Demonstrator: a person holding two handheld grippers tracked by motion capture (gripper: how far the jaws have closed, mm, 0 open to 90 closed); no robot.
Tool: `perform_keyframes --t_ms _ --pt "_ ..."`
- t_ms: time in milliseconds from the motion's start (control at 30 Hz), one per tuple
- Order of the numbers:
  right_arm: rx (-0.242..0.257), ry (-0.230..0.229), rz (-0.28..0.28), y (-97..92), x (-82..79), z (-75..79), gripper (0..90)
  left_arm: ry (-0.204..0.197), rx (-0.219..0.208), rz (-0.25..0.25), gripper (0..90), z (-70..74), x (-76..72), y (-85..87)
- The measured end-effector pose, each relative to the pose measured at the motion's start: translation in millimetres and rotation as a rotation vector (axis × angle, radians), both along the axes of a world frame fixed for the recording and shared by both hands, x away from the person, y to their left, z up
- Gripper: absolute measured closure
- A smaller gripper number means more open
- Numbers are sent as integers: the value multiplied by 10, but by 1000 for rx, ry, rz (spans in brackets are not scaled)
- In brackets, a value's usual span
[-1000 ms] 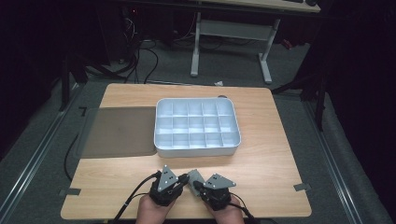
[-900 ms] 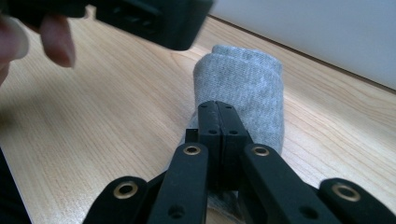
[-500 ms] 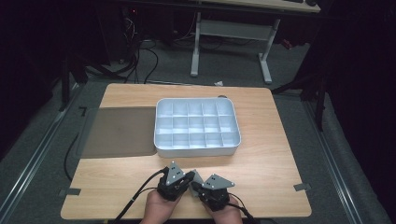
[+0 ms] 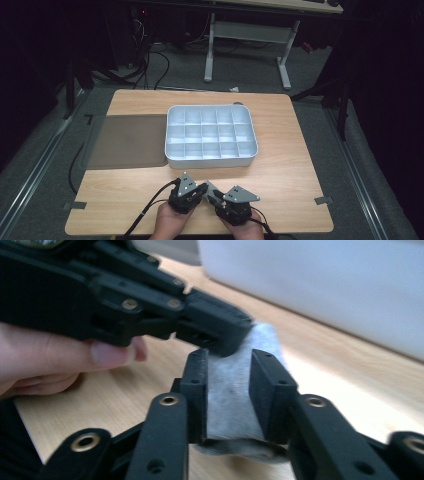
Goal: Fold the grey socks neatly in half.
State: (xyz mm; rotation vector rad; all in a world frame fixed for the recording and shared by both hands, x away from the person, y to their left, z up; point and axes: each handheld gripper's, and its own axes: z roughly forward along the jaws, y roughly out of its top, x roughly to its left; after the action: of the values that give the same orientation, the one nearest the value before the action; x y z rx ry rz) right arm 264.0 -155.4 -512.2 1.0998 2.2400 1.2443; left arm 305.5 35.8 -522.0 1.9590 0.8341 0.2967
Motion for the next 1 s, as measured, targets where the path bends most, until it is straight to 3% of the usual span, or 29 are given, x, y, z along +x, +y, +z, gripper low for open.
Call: perform_keyframes --t_ms 367,567,633,700,1000 --pt "-32 49 -30 -129 91 68 577 -7 9 0 835 -10 3 -14" --pt "-76 160 -9 -133 204 -10 529 2 13 -4 830 -42 14 -14" --pt "-82 169 -3 -128 221 -15 530 3 15 -5 828 -43 15 -10" --pt "-92 221 27 -116 281 4 530 3 12 -6 822 -47 17 -7" --pt "-160 325 101 -72 444 121 579 8 -4 -18 805 -55 18 4"
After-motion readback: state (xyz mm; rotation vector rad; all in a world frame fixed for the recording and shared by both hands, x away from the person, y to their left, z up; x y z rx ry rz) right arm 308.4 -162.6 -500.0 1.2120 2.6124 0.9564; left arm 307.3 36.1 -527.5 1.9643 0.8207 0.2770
